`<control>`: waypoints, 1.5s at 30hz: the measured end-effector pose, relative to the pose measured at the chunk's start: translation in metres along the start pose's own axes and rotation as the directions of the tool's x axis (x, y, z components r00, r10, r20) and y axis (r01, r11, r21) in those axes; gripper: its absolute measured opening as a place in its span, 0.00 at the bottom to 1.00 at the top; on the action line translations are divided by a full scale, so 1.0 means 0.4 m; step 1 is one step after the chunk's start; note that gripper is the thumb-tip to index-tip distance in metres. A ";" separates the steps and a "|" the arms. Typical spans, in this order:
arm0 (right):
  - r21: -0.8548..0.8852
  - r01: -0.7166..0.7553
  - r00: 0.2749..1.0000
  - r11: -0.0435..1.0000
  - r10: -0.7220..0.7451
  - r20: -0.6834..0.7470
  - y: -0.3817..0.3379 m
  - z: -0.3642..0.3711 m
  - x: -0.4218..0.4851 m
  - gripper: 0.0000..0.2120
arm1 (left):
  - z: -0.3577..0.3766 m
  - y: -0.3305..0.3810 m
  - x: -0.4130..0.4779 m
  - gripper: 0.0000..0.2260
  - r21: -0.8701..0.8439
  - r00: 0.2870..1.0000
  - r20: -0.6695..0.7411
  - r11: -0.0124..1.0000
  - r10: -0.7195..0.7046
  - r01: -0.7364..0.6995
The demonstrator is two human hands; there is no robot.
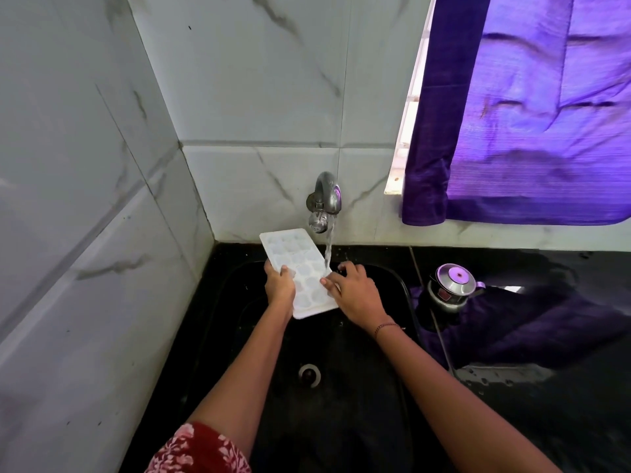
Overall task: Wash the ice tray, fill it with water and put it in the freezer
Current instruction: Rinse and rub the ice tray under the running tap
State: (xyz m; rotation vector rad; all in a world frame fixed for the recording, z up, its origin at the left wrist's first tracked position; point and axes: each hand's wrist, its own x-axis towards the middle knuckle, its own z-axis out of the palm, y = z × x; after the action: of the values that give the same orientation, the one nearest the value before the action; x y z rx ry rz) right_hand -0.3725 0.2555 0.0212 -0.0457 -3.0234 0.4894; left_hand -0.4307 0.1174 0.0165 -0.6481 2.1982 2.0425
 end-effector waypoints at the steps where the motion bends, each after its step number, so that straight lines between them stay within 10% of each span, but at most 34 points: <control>1: -0.046 0.011 1.000 0.999 -0.012 -0.020 0.006 -0.003 0.002 0.22 | 0.001 0.002 0.005 0.19 0.005 1.000 -0.004 1.000 -0.005 0.005; 45: -0.169 0.161 0.986 0.972 -0.150 0.074 0.062 -0.005 0.032 0.35 | 0.086 -0.018 0.068 0.20 -0.088 0.962 0.271 0.994 -0.043 0.070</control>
State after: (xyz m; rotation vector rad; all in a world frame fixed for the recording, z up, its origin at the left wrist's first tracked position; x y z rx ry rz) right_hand -0.3846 0.2804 0.0163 0.1979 -3.0878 0.2150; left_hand -0.4609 0.1437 -0.0034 -0.4062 1.9195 2.0782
